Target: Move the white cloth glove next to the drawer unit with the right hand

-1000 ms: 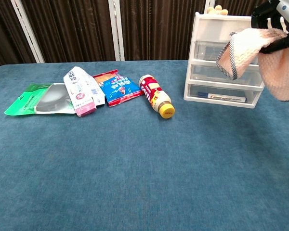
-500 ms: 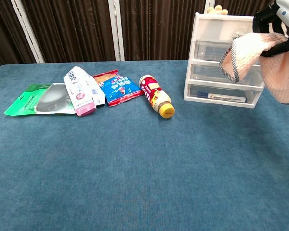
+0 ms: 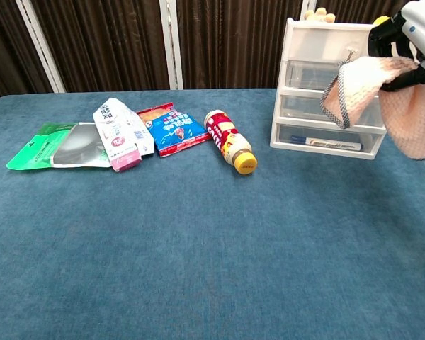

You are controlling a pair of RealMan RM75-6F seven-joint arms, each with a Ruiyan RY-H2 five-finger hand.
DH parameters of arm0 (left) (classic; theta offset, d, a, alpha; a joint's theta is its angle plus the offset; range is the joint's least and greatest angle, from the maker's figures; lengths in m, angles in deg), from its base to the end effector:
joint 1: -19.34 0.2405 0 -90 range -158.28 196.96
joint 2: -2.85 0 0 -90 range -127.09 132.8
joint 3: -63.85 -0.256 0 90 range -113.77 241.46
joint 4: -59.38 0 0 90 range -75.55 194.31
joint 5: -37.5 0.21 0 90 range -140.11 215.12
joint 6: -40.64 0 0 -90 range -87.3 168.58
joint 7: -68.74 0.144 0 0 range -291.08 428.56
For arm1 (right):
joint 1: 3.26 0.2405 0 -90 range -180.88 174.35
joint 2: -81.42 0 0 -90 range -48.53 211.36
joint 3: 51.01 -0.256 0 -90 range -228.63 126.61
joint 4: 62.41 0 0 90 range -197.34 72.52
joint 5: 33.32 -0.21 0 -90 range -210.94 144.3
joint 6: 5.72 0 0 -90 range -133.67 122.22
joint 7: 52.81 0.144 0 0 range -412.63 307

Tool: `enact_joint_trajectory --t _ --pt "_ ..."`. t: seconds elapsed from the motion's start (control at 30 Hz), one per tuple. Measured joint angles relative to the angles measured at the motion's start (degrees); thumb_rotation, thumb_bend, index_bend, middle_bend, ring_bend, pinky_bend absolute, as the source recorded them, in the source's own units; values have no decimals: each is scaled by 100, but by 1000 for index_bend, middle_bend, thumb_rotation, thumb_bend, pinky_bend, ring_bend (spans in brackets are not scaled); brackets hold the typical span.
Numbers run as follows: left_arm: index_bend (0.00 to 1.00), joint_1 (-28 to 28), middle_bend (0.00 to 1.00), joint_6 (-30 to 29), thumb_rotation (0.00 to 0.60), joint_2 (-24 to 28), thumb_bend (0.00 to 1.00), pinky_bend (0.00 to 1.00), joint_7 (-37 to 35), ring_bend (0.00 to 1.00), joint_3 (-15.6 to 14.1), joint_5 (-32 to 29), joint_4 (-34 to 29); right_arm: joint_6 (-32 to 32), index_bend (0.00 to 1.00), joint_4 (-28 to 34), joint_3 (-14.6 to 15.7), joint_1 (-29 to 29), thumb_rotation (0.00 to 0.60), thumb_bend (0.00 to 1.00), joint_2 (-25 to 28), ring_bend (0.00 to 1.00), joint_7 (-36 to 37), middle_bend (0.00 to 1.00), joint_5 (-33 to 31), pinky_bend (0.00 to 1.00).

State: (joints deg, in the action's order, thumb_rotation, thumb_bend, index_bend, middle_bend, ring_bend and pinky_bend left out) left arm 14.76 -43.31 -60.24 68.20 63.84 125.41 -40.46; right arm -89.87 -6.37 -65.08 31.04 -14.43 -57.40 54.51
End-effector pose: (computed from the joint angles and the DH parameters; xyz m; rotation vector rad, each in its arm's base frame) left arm -0.2870 0.1665 0.1426 -1.4156 -1.0401 -0.9680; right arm -0.2018 -0.3597 0.0589 1.4673 -0.3993 1.2394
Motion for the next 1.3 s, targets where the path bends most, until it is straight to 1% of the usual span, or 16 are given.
enact_joint_trajectory --t 0.37,0.43,0.47,0.53,0.6,0.63,0.67,0.77,0.8,0.87,1.03,1.3 --pt "0 -2 0 3 600 -1 0 0 0 0 -2 -1 -3 -10 684 -122 81 21 600 391 -97 735 24 752 11 864" --pt "0 -3 0 5 600 -1 0 0 -2 0 -1 -3 -4 -7 666 -154 107 16 600 369 -119 724 23 740 17 846" --pt "0 -2 0 2 600 -1 0 0 1 0 0 -2 -1 -8 643 -187 125 12 600 337 -136 703 12 718 23 813" --pt "0 -3 0 -11 600 -8 0 0 16 0 8 1 15 -3 565 -239 158 1 600 258 -175 623 -23 640 25 682" --pt "0 -2 0 -12 600 -9 0 0 7 0 12 -8 12 35 396 -256 191 -18 600 148 -211 440 -52 469 6 461" --pt "0 -2 0 -13 600 -7 0 0 7 0 14 -9 15 72 329 -250 206 -28 600 121 -214 369 -79 404 -13 402" --pt "0 -2 0 -15 600 -7 0 0 5 0 13 -6 15 142 235 -221 228 -45 600 90 -214 268 -127 313 -45 332" --pt "0 -4 0 -17 600 -7 0 0 0 0 11 7 20 302 62 -23 279 -108 600 26 -180 60 -296 120 -150 210" --pt "0 -4 0 -16 600 -7 0 0 -2 0 7 13 18 340 33 63 299 -135 600 11 -161 24 -369 75 -180 184" --pt "0 -4 0 -15 600 0 0 0 -12 0 3 19 18 400 6 291 361 -215 600 1 -98 0 -582 27 -233 153" --pt "0 -1 0 -10 600 18 0 0 -48 0 -19 46 18 362 0 924 542 -483 600 0 171 0 -969 1 -270 133" --pt "0 5 0 -35 600 42 0 0 -49 0 -70 174 30 21 0 2126 1021 -1147 600 0 1105 0 -1213 0 -150 128"
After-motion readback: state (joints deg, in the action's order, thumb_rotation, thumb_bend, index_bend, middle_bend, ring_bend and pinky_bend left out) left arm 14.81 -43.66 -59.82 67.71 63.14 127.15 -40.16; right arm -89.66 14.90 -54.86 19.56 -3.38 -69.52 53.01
